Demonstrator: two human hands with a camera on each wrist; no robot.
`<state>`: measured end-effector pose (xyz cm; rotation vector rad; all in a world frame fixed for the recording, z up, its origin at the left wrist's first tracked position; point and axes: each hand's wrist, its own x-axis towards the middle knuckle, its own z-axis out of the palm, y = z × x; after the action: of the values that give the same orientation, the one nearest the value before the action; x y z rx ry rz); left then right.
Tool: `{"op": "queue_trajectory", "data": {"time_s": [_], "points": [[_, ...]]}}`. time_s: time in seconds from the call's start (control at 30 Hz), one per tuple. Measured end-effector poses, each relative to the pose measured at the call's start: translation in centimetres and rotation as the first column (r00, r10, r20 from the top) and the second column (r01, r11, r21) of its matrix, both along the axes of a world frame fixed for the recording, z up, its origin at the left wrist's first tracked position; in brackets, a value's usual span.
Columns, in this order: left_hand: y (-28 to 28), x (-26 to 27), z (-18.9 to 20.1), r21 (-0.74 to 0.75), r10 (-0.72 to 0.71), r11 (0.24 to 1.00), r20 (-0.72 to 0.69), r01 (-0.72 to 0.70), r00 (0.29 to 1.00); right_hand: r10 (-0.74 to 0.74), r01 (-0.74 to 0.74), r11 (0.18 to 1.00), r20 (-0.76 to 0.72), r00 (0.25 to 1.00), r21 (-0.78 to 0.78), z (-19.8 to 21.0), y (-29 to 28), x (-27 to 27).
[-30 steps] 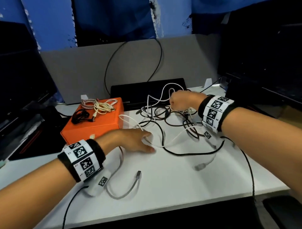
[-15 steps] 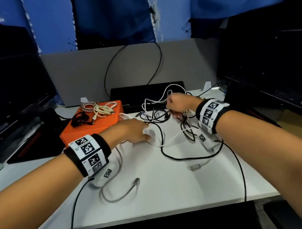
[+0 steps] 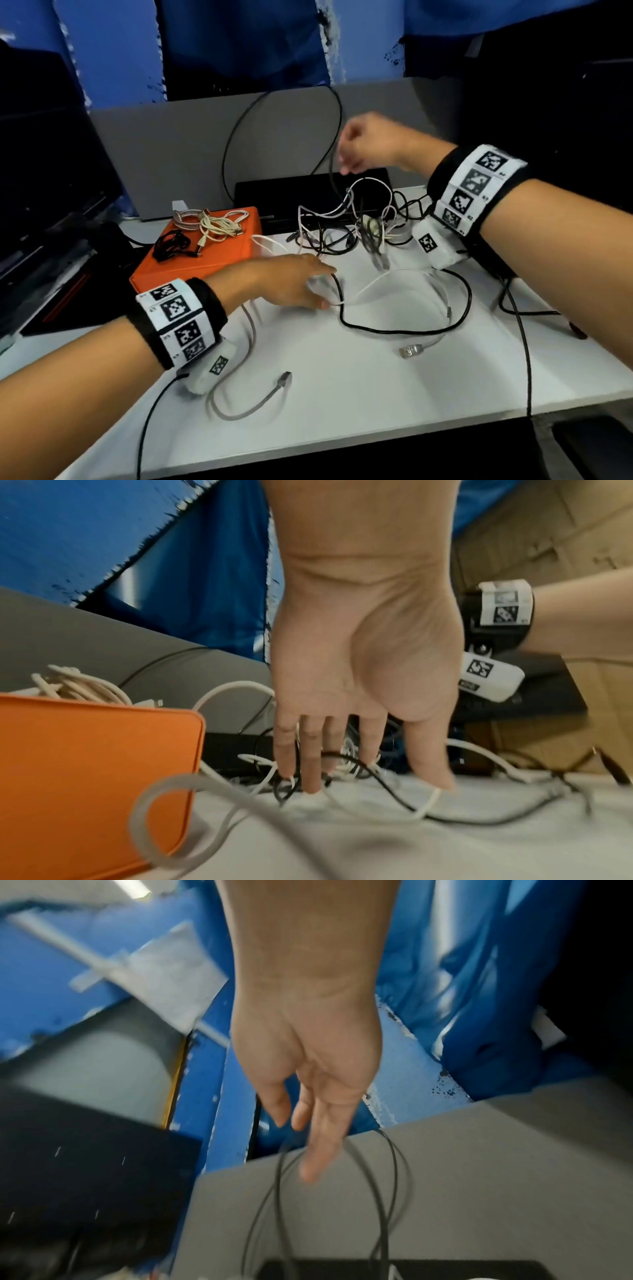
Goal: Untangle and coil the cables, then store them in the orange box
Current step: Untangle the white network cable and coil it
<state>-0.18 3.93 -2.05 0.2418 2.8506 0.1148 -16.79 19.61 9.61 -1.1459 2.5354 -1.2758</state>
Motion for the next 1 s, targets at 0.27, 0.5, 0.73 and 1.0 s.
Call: {"op": "queue_trajectory", "data": {"time_s": [0.27,0.5,0.73,1.0], "points": [[-2.3,-4.6,-1.2,-0.097,0.065,0.992,-0.183,-0.084,0.981,0.193,-0.007,0.379,-0.072,0.979,0.925,-7.5,1.0,-0.5],[-4.0,-5.7,-1.9,-0.008,0.13,0.991,-0.203,-0.134,0.971,0.289,0.235,0.438,-0.384,0.877,0.868,-11.8,2.3,-2.8],[-3.3,-5.7,0.2,0.319,0.239,0.931,-0.161,-0.179,0.957,-0.168,0.264,0.96,-0.557,0.813,0.097,-0.1,1.2,-4.2],[-1.7,-3.3,6.6,0.663,0.326,0.748,-0.341,-0.02,0.882,0.455,-0.377,0.873,-0.237,0.859,0.31,3.4,0.3,7.7]]}}
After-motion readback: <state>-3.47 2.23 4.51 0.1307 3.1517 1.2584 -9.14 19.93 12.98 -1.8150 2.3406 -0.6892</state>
